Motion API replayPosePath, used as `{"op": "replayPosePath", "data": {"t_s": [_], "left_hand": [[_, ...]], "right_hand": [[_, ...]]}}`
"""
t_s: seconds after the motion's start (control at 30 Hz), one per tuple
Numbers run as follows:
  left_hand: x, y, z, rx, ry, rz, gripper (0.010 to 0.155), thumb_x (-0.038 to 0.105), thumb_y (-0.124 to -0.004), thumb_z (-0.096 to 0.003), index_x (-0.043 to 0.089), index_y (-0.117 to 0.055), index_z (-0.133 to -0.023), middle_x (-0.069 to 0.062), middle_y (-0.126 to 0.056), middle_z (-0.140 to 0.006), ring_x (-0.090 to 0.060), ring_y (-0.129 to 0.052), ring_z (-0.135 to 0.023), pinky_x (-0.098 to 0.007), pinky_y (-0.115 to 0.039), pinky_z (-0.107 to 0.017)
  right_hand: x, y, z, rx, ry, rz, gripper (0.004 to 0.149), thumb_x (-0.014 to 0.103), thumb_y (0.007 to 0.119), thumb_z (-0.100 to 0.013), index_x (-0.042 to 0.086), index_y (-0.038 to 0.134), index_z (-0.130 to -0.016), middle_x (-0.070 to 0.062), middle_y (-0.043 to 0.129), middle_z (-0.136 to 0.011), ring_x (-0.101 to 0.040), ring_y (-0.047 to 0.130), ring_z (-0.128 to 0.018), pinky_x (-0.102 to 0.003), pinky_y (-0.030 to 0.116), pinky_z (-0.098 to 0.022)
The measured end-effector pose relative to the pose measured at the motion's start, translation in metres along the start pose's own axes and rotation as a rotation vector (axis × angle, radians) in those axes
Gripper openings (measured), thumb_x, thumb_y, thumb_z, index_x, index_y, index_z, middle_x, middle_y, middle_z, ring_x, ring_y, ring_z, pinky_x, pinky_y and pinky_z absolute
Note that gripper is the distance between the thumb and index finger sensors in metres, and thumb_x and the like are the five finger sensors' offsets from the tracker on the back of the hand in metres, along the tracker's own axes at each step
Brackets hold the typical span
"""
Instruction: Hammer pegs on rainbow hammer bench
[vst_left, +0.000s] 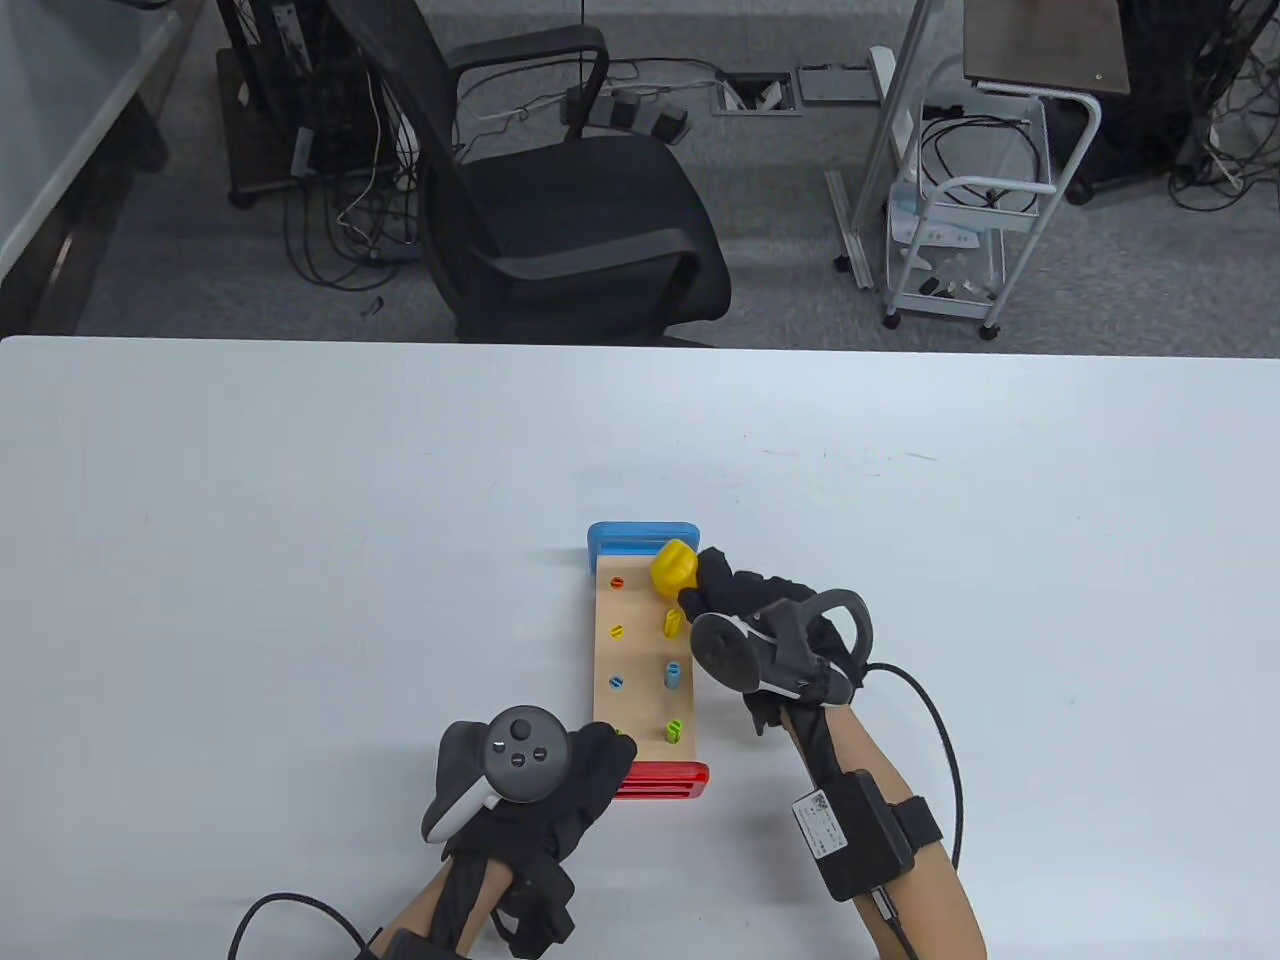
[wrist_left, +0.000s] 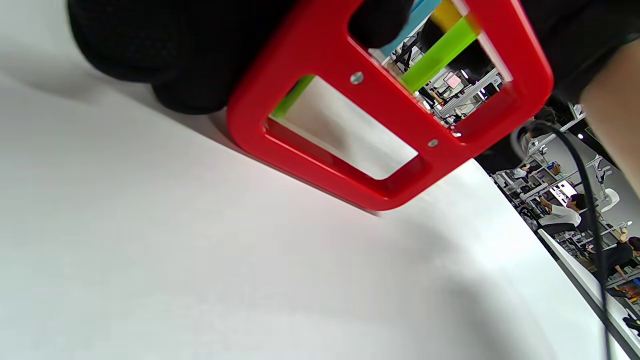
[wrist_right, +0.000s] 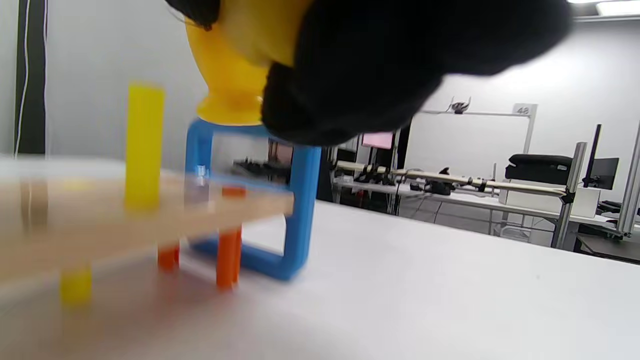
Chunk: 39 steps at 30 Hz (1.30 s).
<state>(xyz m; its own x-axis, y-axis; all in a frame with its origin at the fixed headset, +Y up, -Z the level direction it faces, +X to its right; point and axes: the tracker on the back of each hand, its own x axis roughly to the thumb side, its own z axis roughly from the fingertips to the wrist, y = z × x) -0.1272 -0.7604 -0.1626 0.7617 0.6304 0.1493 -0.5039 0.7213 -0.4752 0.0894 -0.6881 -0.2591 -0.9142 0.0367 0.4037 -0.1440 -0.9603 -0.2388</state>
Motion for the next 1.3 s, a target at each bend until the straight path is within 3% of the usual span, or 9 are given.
{"op": "replayPosePath", "data": {"t_s": [0.13,0.23,0.3,0.37,0.43,0.8,0.93,1.07,1.3], "left_hand": [[0.000,0.000,0.000,-0.001,0.000,0.000,0.055,0.063,-0.036,-0.0601,0.027,-0.069,-0.088,-0.034,-0.083,-0.101,-0.058,-0.091,-0.077,-0.061,-0.080,-0.053],[0.000,0.000,0.000,-0.006,0.000,0.001,0.055,0.063,-0.036,-0.0601,0.027,-0.069,-0.088,-0.034,-0.082,-0.101,-0.058,-0.091,-0.078,-0.061,-0.080,-0.054],[0.001,0.000,0.001,-0.001,-0.001,-0.001,0.055,0.062,-0.036,-0.0602,0.027,-0.069,-0.088,-0.034,-0.082,-0.101,-0.058,-0.091,-0.077,-0.061,-0.080,-0.053],[0.001,0.000,0.000,-0.001,0.000,0.000,0.055,0.063,-0.036,-0.0601,0.027,-0.069,-0.088,-0.034,-0.082,-0.101,-0.058,-0.091,-0.077,-0.061,-0.080,-0.053],[0.001,0.001,0.000,-0.008,-0.001,0.003,0.055,0.063,-0.036,-0.0601,0.027,-0.069,-0.088,-0.034,-0.082,-0.101,-0.058,-0.091,-0.078,-0.061,-0.080,-0.053],[0.001,0.001,0.000,-0.012,-0.002,0.006,0.055,0.063,-0.037,-0.0599,0.027,-0.069,-0.088,-0.034,-0.082,-0.101,-0.058,-0.091,-0.078,-0.061,-0.080,-0.054],[0.001,0.001,0.000,-0.011,-0.003,0.006,0.056,0.063,-0.037,-0.0599,0.027,-0.069,-0.088,-0.034,-0.082,-0.101,-0.058,-0.091,-0.078,-0.062,-0.080,-0.054],[0.001,0.001,0.000,-0.008,-0.003,0.006,0.056,0.063,-0.037,-0.0598,0.027,-0.069,-0.088,-0.034,-0.082,-0.101,-0.058,-0.091,-0.077,-0.062,-0.080,-0.054],[0.000,0.001,0.000,-0.007,-0.003,0.005,0.056,0.063,-0.037,-0.0597,0.027,-0.069,-0.088,-0.034,-0.082,-0.101,-0.058,-0.091,-0.077,-0.062,-0.080,-0.054]], "right_hand": [[-0.002,-0.003,0.000,-0.101,0.016,-0.040,0.063,0.042,0.050,-0.062,0.000,0.066,-0.105,-0.013,0.098,-0.059,-0.027,0.096,-0.031,-0.039,0.085,-0.023],[0.007,0.036,-0.002,0.272,0.073,0.273,0.064,0.045,0.043,-0.060,0.004,0.060,-0.106,-0.005,0.098,-0.062,-0.020,0.099,-0.032,-0.032,0.089,-0.024],[0.007,0.024,-0.005,0.102,-0.060,0.137,0.062,0.040,0.053,-0.061,-0.002,0.074,-0.102,-0.015,0.102,-0.053,-0.028,0.097,-0.024,-0.039,0.086,-0.017],[0.005,0.012,-0.003,0.166,-0.006,0.118,0.063,0.043,0.048,-0.061,0.002,0.066,-0.106,-0.012,0.098,-0.060,-0.027,0.095,-0.032,-0.039,0.085,-0.024],[0.000,-0.003,0.000,-0.024,-0.010,0.073,0.063,0.043,0.049,-0.061,0.001,0.067,-0.105,-0.012,0.099,-0.058,-0.026,0.096,-0.030,-0.038,0.086,-0.022],[-0.004,-0.051,0.031,-0.092,0.049,-0.112,0.063,0.044,0.059,-0.062,-0.003,0.065,-0.104,-0.020,0.087,-0.082,-0.035,0.094,-0.055,-0.045,0.085,-0.038],[-0.003,-0.063,0.044,-0.249,0.003,-0.255,0.060,0.041,0.057,-0.062,-0.003,0.062,-0.103,-0.030,0.081,-0.094,-0.047,0.092,-0.072,-0.055,0.087,-0.045],[0.000,-0.066,0.051,-0.355,-0.032,-0.318,0.061,0.041,0.055,-0.061,-0.005,0.060,-0.102,-0.017,0.091,-0.077,-0.032,0.099,-0.052,-0.043,0.090,-0.035],[0.007,-0.040,0.048,-0.231,-0.026,-0.253,0.062,0.041,0.052,-0.062,-0.007,0.064,-0.100,-0.013,0.095,-0.063,-0.027,0.098,-0.033,-0.035,0.087,-0.023]]}}
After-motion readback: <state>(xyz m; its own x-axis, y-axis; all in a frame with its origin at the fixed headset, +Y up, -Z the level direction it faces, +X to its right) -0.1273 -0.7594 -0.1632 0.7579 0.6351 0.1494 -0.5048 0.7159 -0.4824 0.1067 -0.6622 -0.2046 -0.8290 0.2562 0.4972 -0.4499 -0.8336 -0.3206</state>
